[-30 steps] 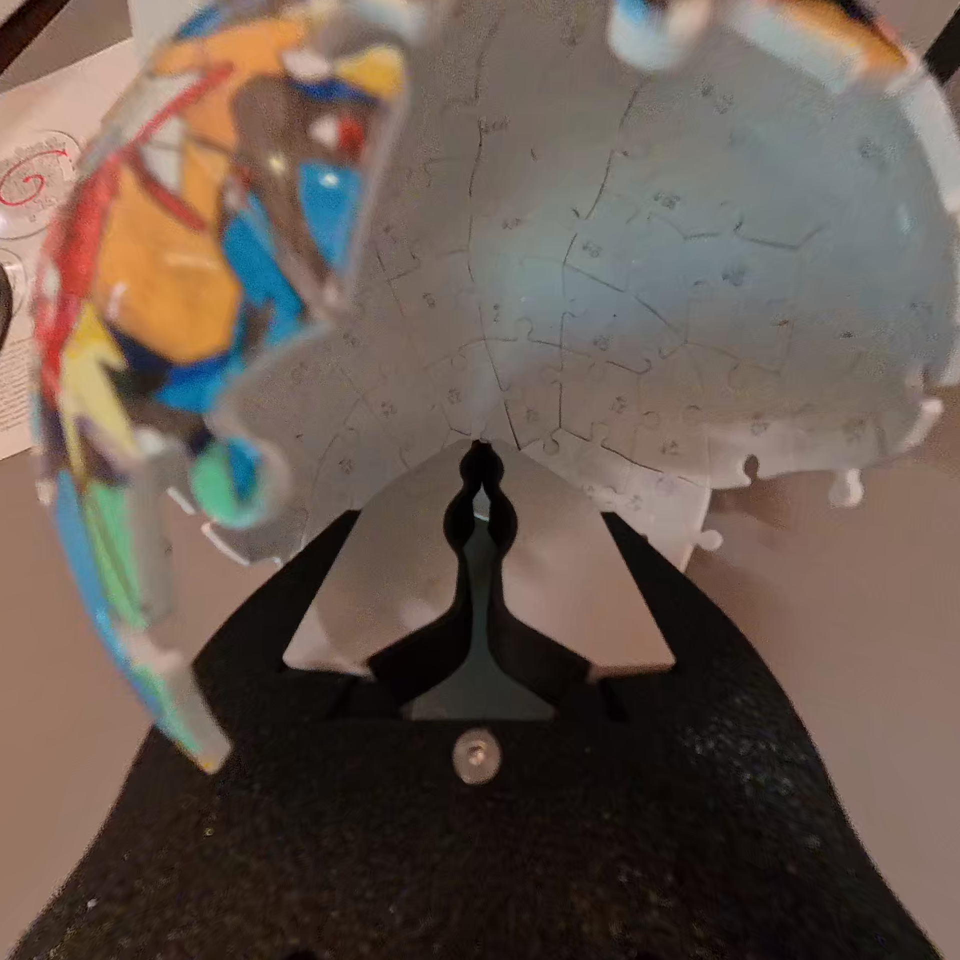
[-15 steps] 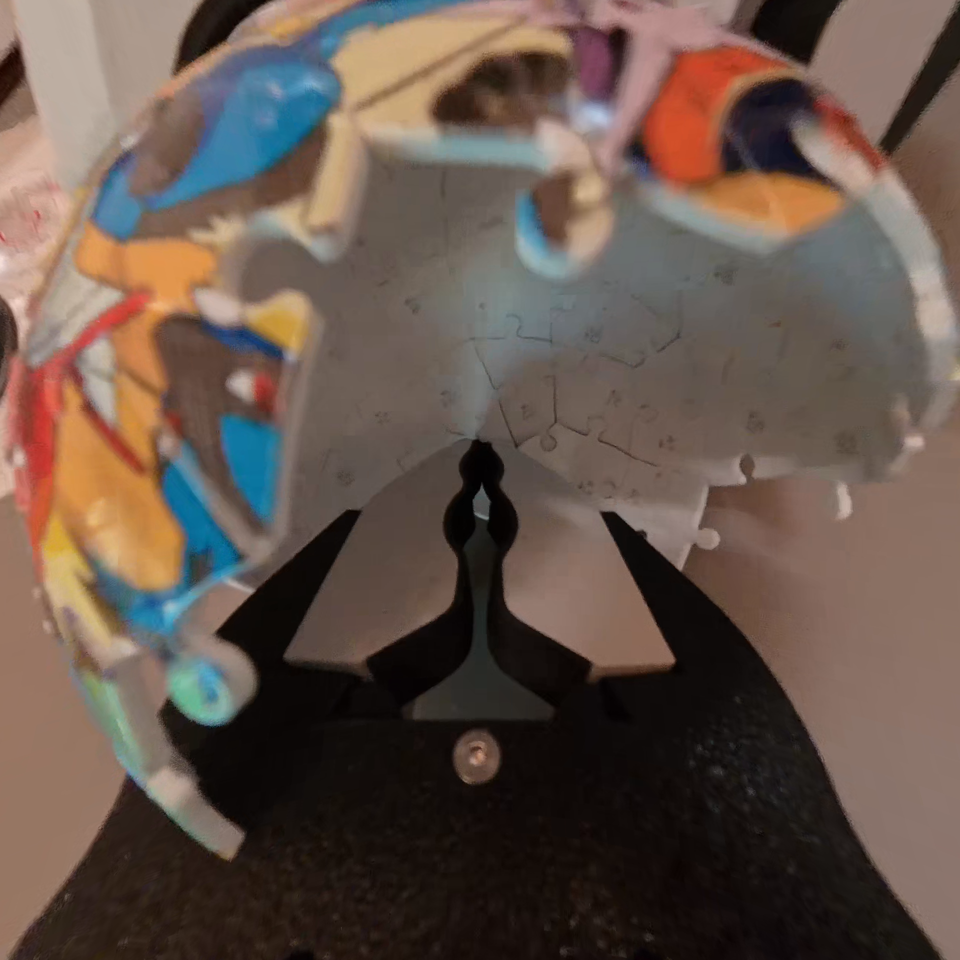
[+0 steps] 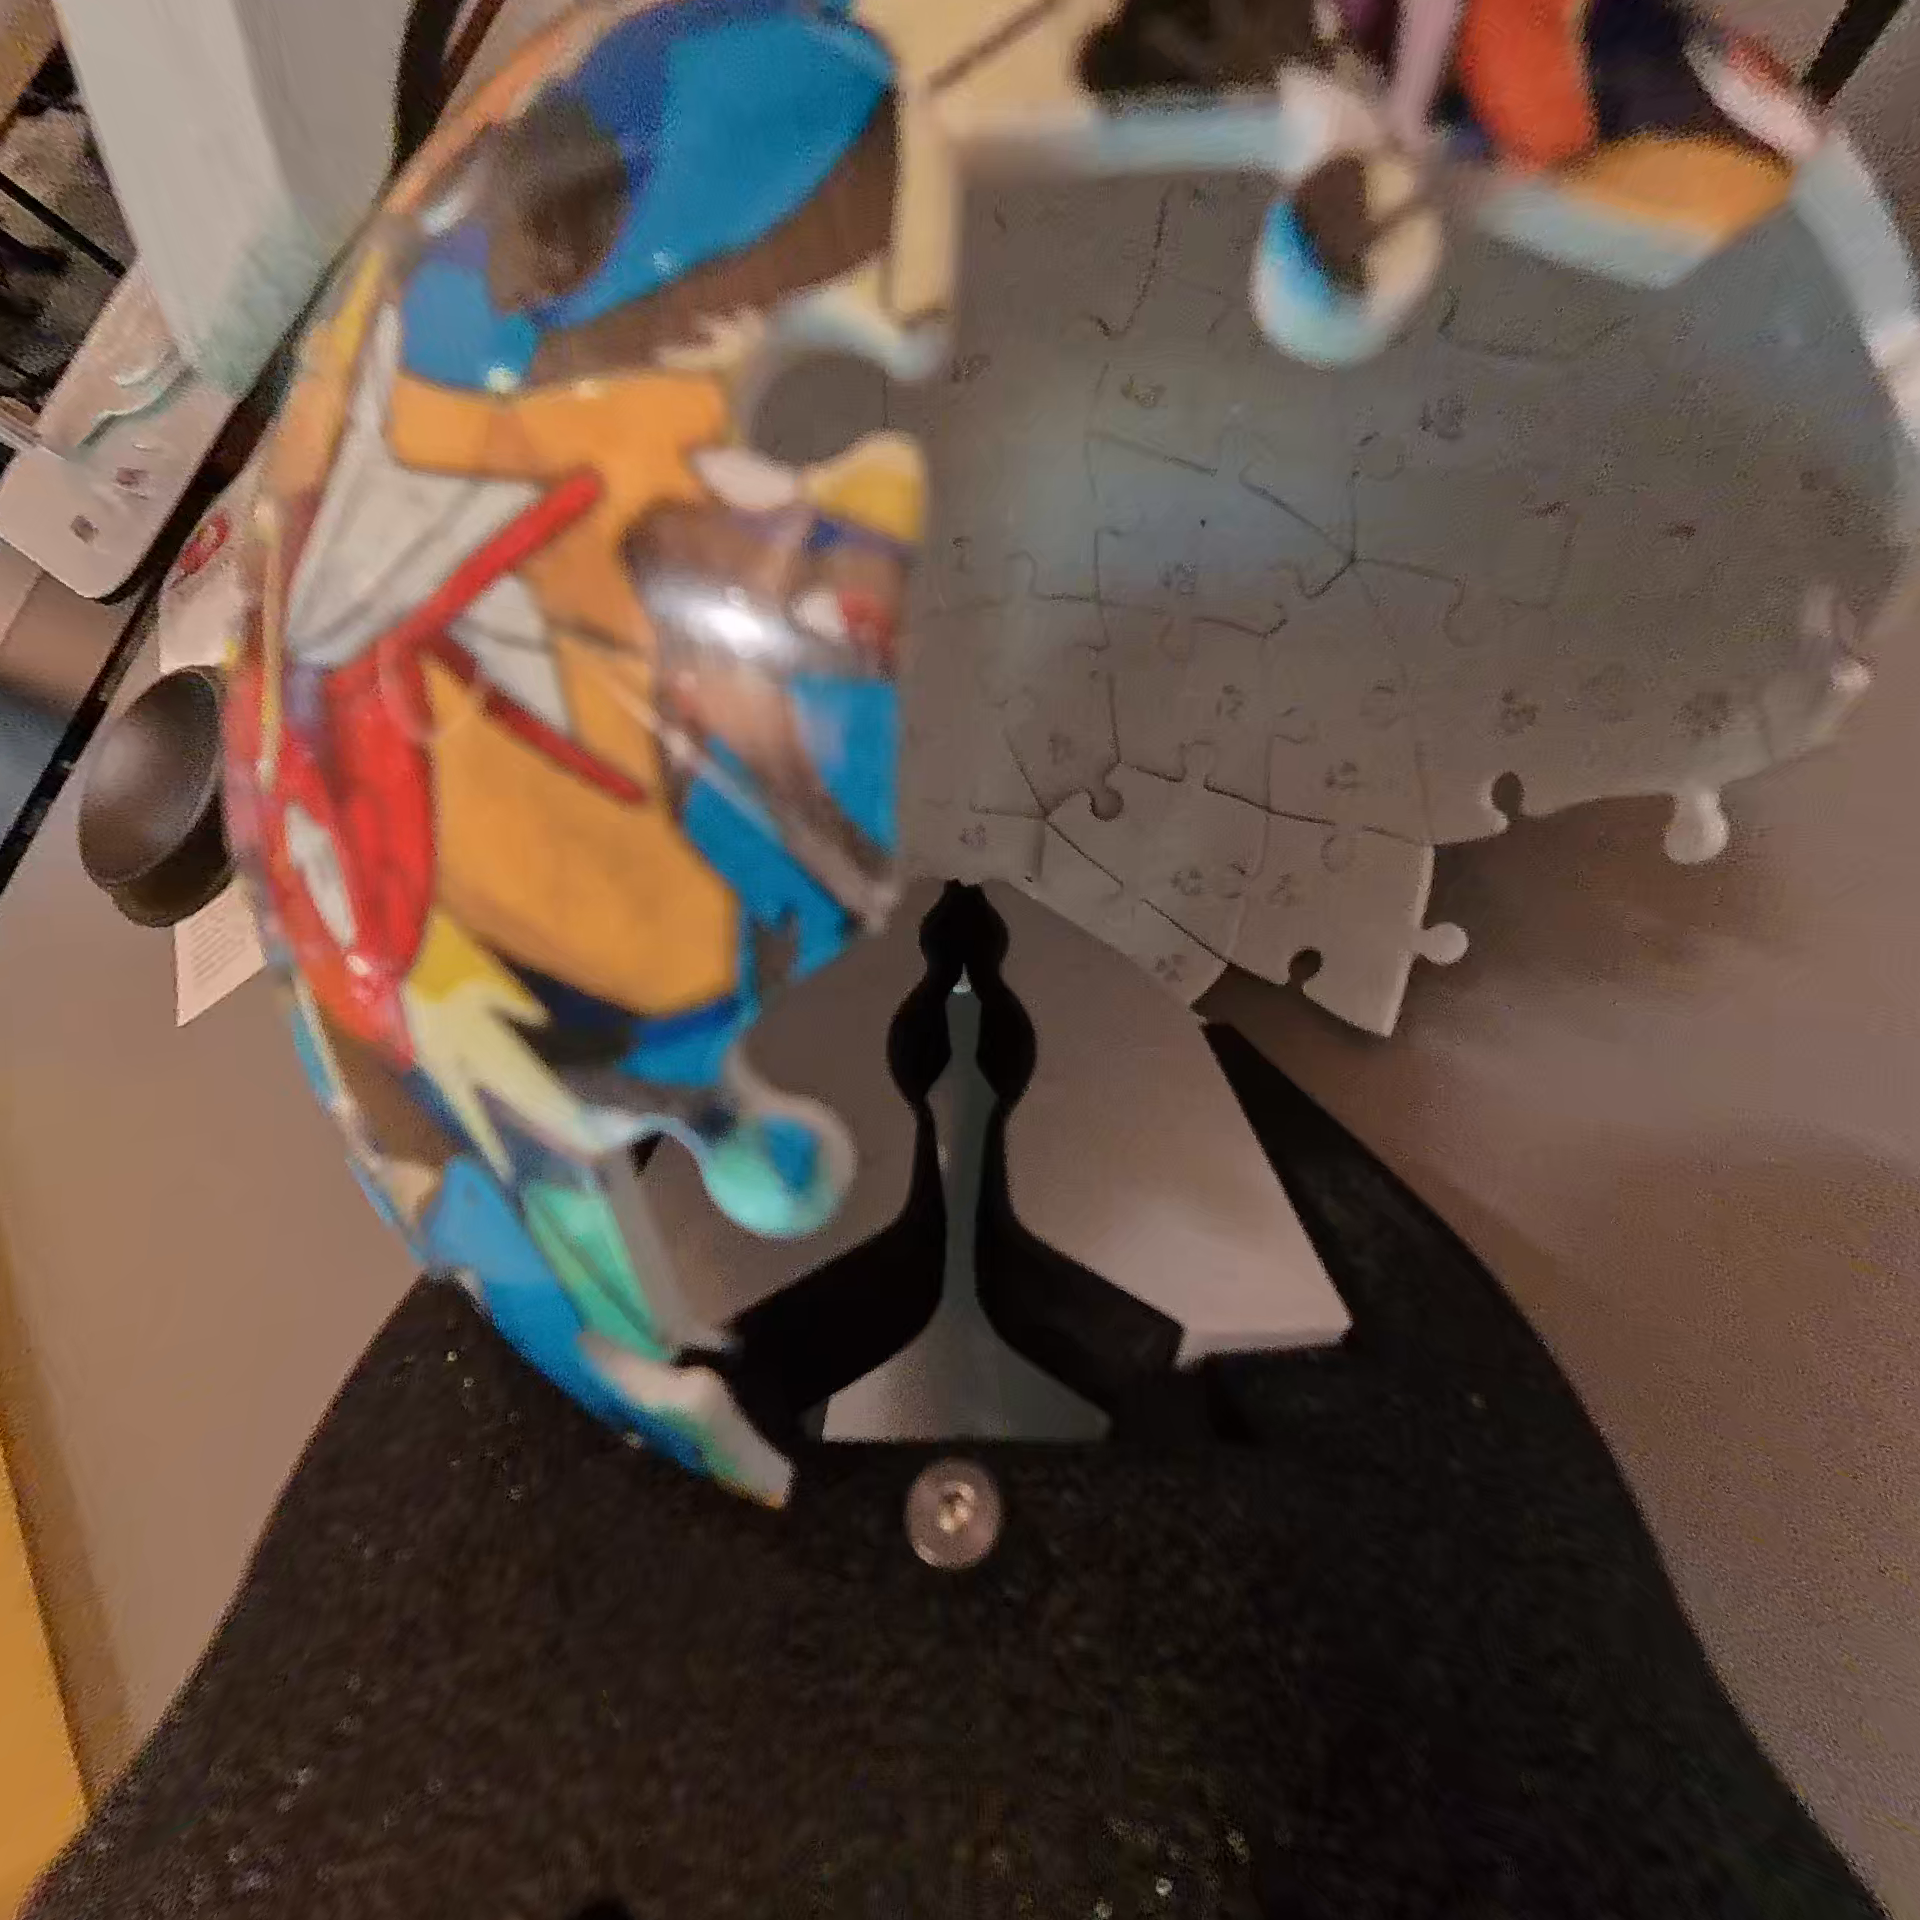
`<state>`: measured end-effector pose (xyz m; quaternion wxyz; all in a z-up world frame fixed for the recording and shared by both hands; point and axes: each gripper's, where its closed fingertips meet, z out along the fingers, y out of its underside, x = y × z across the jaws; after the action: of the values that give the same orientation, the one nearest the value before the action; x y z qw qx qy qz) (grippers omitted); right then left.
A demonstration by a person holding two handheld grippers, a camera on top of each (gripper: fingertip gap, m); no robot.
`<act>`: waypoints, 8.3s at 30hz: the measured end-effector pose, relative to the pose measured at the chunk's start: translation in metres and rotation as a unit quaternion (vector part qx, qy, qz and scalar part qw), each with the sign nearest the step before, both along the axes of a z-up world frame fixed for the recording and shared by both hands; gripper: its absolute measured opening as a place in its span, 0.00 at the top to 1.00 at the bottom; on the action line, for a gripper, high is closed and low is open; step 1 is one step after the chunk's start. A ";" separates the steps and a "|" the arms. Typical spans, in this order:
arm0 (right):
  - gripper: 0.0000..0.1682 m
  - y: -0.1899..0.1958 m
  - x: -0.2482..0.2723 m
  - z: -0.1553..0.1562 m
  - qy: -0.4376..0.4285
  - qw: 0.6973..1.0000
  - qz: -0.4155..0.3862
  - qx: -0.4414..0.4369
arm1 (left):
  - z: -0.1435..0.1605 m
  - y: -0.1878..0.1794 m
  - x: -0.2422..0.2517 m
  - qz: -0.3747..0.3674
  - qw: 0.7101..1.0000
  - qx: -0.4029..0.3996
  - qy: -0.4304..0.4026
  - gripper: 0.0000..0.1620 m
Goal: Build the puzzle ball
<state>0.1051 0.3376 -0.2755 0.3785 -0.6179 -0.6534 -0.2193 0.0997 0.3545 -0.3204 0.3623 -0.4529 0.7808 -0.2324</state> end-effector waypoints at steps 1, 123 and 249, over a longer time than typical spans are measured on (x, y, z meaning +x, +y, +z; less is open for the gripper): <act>0.23 0.000 0.000 0.000 -0.003 1.000 -0.001 0.001 | 0.001 0.001 0.000 0.000 1.000 0.009 -0.009 1.00; 0.15 -0.010 0.013 -0.006 0.161 0.987 -0.026 -0.016 | 0.016 0.009 0.031 0.114 0.965 -0.235 -0.006 0.94; 0.17 -0.055 0.076 -0.003 -0.102 0.987 -0.110 -0.053 | -0.011 0.043 0.081 0.146 0.968 -0.173 0.111 0.80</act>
<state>0.1808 0.2824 -0.2781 0.2498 -0.6796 -0.6272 -0.2870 0.1810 0.3979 -0.3311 0.2199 -0.6409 0.6891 -0.2571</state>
